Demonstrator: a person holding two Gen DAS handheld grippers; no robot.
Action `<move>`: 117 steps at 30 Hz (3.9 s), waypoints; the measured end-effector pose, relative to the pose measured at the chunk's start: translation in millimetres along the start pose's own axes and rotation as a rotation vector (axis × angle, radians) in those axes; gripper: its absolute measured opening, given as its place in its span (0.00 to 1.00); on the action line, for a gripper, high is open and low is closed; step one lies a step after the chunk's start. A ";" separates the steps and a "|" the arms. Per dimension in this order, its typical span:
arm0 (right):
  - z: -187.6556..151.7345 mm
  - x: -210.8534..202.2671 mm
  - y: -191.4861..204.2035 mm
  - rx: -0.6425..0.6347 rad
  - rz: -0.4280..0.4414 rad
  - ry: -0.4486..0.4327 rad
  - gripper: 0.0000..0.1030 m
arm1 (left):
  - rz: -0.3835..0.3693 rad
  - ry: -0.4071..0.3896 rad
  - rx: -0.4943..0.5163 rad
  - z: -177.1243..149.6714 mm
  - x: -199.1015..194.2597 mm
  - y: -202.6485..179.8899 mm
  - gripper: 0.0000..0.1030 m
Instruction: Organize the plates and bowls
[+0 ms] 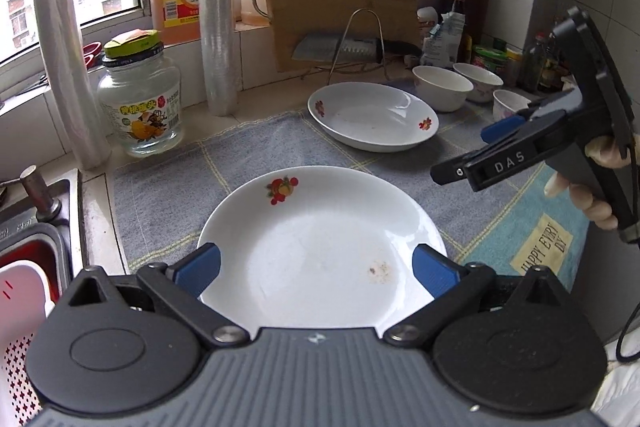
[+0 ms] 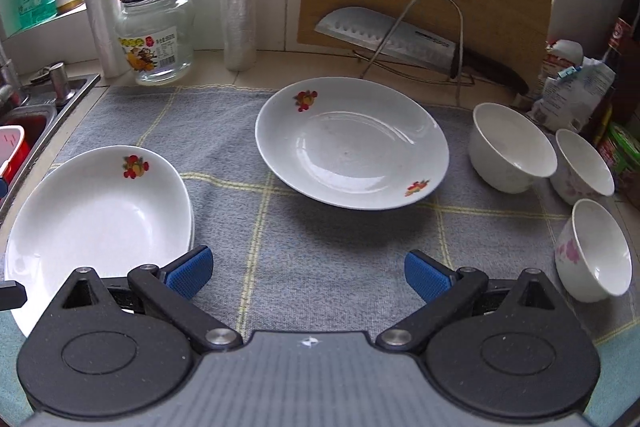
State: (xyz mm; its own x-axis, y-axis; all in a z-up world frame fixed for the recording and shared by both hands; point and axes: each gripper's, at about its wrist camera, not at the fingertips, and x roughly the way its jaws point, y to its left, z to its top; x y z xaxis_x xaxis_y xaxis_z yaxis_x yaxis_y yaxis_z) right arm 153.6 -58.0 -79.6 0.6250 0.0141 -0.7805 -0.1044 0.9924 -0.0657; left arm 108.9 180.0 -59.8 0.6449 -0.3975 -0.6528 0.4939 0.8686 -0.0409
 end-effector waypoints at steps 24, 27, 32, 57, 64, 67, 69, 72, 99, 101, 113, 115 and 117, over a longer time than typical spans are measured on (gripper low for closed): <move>23.0 80.8 -82.0 -0.284 0.261 -0.011 1.00 | 0.237 0.014 -0.245 64.2 49.6 -113.1 0.99; 25.4 89.9 -81.9 -0.292 0.291 -0.002 1.00 | 0.260 0.023 -0.230 70.4 50.2 -120.6 0.99; 27.4 93.4 -82.7 -0.290 0.297 -0.004 1.00 | 0.250 0.037 -0.209 83.4 56.9 -121.1 0.99; 26.5 98.8 -80.5 -0.260 0.291 -0.072 1.00 | 0.059 0.272 -0.151 183.2 219.1 -50.5 0.98; 25.0 98.3 -80.5 -0.254 0.286 -0.079 1.00 | 0.043 0.338 -0.145 193.9 257.8 -33.7 0.98; 23.2 96.9 -82.2 -0.263 0.294 -0.083 1.00 | 0.029 0.359 -0.153 193.5 269.7 -26.8 0.97; 21.9 95.5 -86.0 -0.275 0.305 -0.083 1.00 | 0.019 0.374 -0.162 192.7 276.7 -22.9 0.96; 20.8 95.0 -92.7 -0.276 0.308 -0.085 1.00 | 0.006 0.389 -0.164 191.3 284.7 -19.1 0.95; 34.9 110.9 -95.9 -0.333 0.364 -0.115 1.00 | -0.145 0.448 -0.151 188.6 305.4 -12.5 0.88; 35.2 111.2 -96.1 -0.336 0.367 -0.116 1.00 | -0.148 0.452 -0.149 188.3 305.4 -12.8 0.84; 35.4 113.3 -97.5 -0.370 0.400 -0.134 1.00 | -0.170 0.481 -0.115 190.7 306.1 -10.2 0.81; 35.2 112.8 -97.5 -0.372 0.400 -0.136 1.00 | -0.177 0.491 -0.104 191.8 307.0 -10.5 0.80; 34.5 112.4 -98.0 -0.371 0.402 -0.141 1.00 | -0.186 0.502 -0.091 192.7 308.2 -10.6 0.80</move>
State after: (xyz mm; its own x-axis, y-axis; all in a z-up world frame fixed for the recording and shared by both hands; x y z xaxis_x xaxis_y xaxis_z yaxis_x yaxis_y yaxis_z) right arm 260.7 -149.4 -139.4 0.5744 0.4238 -0.7004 -0.6046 0.7964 -0.0139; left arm 414.8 -8.7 -114.8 0.1823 -0.3759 -0.9085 0.5060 0.8282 -0.2412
